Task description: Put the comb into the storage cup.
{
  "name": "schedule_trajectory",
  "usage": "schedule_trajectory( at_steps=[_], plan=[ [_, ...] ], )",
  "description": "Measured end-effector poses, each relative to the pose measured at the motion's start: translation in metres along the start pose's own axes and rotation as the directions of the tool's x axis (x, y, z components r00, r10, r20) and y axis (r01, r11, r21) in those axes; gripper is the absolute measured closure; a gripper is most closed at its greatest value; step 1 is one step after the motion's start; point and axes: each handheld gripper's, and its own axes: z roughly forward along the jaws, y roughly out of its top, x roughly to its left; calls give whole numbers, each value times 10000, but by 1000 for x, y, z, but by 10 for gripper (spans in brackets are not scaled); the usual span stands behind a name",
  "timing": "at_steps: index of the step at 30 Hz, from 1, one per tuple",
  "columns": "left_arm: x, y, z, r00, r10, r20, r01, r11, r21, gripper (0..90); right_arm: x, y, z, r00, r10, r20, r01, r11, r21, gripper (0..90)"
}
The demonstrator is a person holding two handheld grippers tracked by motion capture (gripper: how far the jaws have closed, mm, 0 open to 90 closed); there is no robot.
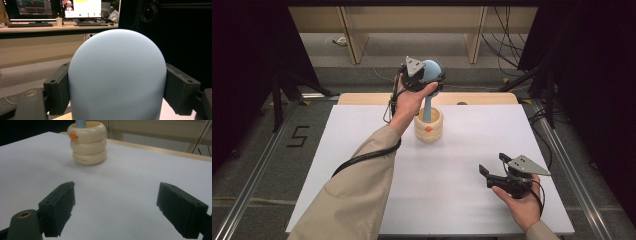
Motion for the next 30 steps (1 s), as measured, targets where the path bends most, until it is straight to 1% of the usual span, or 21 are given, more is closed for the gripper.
schedule_trajectory(
  at_steps=[16,30],
  plan=[
    [-1,-10,4,10000,-30,48,30,9999,155,195,0,0,0,10000,-13,17,13,10000,-2,160],
    [1,-15,5,10000,-61,17,61,9998,186,195,0,0,0,10000,-22,-18,22,10000,62,160]
  ],
)
